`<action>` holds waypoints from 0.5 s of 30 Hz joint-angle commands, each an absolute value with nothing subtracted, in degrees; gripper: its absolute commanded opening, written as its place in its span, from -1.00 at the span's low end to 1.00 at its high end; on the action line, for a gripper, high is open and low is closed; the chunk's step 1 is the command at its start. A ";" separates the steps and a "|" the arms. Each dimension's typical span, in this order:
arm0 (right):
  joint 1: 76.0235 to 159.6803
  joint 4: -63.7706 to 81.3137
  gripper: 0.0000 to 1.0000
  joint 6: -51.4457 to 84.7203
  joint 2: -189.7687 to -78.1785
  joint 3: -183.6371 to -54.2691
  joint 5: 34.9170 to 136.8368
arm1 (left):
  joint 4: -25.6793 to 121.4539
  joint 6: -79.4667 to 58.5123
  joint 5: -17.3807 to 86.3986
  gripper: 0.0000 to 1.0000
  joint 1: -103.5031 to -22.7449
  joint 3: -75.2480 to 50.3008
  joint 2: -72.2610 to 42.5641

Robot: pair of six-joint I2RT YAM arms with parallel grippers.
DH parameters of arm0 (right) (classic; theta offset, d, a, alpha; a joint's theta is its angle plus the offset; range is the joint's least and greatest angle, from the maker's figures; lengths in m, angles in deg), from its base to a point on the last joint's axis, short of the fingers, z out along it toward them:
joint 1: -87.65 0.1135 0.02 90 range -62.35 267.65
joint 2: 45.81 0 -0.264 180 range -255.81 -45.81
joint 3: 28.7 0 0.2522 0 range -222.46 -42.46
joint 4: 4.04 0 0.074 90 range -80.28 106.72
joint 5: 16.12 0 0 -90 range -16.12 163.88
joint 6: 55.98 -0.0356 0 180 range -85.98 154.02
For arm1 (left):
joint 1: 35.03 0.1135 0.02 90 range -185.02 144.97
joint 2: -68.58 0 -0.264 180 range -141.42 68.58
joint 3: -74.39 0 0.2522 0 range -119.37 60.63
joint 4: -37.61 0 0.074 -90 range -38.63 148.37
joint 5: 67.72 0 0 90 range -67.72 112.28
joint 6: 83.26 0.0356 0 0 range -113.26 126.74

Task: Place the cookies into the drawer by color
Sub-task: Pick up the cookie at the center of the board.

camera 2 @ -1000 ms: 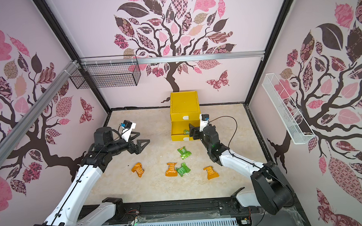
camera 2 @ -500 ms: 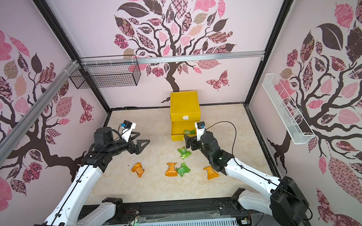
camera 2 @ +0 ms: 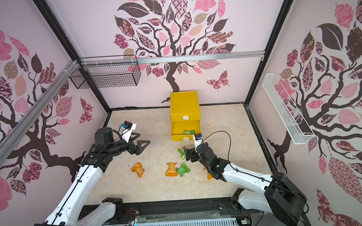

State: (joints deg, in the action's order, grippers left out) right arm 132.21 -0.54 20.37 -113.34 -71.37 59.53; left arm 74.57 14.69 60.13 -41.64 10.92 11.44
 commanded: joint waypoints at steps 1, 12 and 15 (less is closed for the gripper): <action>133.09 -4.57 0.94 19.14 -116.06 -70.61 58.83 | 73.76 15.09 61.08 0.93 -41.28 11.44 11.73; 134.72 -16.11 0.91 20.98 -128.74 -70.82 57.82 | 74.37 15.27 61.08 0.93 -41.09 11.28 11.61; 135.22 -19.84 0.89 21.75 -132.53 -71.22 57.66 | 73.57 14.71 61.29 0.94 -41.14 11.61 11.67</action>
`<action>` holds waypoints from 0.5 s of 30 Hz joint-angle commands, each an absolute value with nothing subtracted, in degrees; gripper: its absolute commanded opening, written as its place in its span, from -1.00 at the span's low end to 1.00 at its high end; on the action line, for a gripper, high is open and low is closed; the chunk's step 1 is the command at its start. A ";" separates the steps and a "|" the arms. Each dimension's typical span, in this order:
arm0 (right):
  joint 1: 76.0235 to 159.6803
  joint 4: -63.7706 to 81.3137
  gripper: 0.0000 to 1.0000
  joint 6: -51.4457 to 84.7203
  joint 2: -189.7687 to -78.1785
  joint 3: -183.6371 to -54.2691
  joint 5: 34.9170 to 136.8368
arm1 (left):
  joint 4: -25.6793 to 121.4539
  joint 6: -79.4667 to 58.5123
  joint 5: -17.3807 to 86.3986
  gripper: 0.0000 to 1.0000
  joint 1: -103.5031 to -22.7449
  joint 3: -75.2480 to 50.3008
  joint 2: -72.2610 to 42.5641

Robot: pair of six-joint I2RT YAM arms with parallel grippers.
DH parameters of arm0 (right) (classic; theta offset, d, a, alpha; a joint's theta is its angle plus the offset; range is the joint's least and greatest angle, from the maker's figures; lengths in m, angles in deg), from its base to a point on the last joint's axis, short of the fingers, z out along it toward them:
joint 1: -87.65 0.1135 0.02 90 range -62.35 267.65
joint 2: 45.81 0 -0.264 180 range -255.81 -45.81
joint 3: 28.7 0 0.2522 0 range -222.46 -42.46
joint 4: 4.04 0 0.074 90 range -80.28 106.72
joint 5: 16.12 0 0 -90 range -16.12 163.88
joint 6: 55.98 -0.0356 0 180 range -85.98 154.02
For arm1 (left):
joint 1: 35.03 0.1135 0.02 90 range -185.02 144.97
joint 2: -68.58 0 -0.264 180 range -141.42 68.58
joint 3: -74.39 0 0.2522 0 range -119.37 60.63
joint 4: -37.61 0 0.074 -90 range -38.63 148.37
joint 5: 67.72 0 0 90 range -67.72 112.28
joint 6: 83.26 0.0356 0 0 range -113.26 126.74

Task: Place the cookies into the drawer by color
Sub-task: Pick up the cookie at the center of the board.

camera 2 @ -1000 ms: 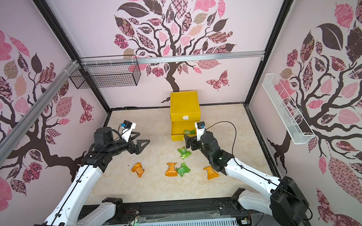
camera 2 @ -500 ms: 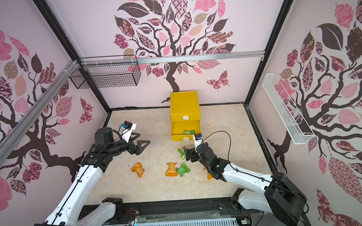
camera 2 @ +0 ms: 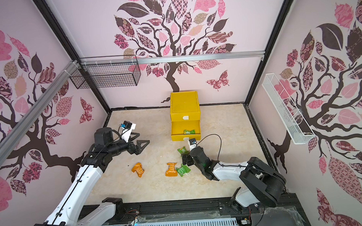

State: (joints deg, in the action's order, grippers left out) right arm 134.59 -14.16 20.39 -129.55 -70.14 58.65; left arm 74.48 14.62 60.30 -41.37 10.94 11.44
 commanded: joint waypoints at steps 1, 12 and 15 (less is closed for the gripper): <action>135.25 -21.60 0.89 22.10 -133.96 -71.28 57.71 | 73.49 14.65 61.39 0.94 -41.15 11.75 11.92; 135.41 -26.81 0.88 27.20 -143.78 -74.42 55.04 | 74.31 15.20 61.14 0.93 -41.14 11.31 11.41; 135.40 -26.08 0.88 28.10 -145.73 -75.93 55.06 | 73.52 14.74 61.65 0.94 -41.09 11.74 11.61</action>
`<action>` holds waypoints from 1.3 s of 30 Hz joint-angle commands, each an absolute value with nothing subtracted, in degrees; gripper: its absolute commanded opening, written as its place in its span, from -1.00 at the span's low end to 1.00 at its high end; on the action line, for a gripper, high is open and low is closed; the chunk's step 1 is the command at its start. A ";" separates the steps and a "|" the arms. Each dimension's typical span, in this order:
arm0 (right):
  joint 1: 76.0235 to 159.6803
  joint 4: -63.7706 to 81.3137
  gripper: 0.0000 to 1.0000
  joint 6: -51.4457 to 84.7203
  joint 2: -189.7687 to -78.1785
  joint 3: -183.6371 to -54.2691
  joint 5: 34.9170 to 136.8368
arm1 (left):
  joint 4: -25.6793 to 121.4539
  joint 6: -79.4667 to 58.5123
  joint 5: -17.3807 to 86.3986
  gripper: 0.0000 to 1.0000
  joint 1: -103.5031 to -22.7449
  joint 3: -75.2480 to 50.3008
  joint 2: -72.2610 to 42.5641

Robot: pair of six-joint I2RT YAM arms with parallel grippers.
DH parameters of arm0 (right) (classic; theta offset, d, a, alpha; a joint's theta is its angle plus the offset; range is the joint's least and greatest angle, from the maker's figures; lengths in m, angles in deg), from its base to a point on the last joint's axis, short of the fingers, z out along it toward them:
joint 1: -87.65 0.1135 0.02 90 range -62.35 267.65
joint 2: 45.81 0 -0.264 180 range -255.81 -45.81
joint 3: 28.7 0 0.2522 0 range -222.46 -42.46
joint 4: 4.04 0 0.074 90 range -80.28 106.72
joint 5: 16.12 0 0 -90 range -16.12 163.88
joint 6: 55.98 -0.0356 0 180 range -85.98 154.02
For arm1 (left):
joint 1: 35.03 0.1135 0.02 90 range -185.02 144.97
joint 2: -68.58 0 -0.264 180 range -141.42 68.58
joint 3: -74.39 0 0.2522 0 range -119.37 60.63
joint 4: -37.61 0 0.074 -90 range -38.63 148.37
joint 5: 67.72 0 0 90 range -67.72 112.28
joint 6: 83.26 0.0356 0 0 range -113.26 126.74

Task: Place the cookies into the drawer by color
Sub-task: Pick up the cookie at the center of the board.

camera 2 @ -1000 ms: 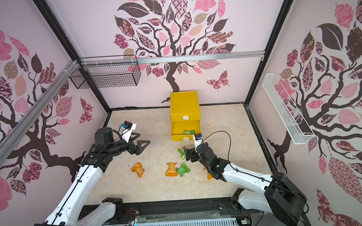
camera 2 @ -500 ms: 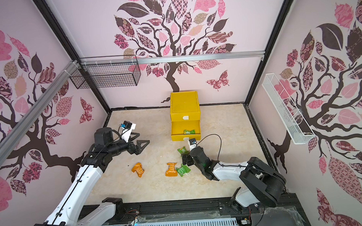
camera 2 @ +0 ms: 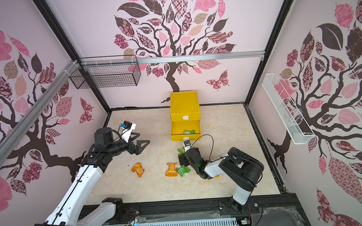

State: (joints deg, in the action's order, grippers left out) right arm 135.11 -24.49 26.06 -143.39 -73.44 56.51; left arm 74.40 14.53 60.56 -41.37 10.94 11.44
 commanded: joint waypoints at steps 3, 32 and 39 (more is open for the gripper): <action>135.39 -25.96 0.87 28.09 -147.67 -76.88 55.46 | 74.18 15.18 61.37 0.94 -41.09 11.50 11.41; 135.41 -18.29 -0.59 24.64 -146.77 -75.42 57.13 | 74.26 14.42 61.13 0.94 -41.19 11.18 11.58; 135.38 -14.44 -0.62 22.87 -139.90 -71.74 58.13 | 74.22 14.38 61.33 0.94 -41.31 11.15 11.62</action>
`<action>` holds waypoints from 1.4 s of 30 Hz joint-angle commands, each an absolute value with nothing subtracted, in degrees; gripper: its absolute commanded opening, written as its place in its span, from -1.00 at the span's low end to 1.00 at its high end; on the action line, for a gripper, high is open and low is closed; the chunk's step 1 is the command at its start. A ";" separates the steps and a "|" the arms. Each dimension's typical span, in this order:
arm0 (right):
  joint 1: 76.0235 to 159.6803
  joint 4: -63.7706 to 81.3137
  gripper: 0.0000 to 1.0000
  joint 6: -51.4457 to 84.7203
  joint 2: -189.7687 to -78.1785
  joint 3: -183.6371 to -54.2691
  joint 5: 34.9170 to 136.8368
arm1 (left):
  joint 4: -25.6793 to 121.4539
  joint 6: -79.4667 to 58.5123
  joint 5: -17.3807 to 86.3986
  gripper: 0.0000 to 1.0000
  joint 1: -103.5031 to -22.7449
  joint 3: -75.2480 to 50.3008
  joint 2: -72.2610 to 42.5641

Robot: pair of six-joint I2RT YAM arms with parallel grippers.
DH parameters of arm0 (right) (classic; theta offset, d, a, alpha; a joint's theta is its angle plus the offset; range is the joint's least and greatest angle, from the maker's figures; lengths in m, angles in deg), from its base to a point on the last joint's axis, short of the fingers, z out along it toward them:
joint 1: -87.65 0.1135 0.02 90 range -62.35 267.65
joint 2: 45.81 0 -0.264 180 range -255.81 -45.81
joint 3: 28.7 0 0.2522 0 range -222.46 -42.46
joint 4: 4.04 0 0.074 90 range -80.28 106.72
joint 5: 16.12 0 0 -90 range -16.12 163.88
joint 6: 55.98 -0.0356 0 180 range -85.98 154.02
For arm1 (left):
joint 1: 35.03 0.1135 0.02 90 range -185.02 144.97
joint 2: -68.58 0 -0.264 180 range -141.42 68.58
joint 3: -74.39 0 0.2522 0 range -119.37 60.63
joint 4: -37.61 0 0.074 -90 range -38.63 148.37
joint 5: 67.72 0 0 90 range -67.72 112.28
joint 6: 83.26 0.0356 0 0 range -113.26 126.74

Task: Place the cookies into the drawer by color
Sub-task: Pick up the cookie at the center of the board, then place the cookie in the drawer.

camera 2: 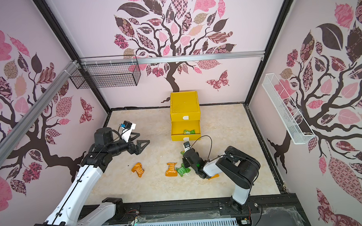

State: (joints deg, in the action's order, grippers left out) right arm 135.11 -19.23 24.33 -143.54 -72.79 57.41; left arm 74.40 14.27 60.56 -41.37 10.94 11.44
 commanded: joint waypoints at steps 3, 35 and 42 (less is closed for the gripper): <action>135.51 -13.63 -0.63 20.99 -135.83 -69.27 58.77 | 73.79 14.03 61.45 0.94 -41.44 11.31 11.67; 137.98 7.43 -0.63 20.67 -107.43 -72.09 56.70 | 74.09 14.45 61.27 0.94 -41.63 11.44 12.07; 138.01 8.72 -0.63 23.94 -108.57 -76.96 55.15 | 74.26 14.60 61.22 0.94 -41.58 11.49 12.38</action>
State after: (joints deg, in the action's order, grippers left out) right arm 137.67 8.12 21.42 -108.86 -73.29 57.02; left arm 74.18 14.10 60.93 -41.44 10.96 11.55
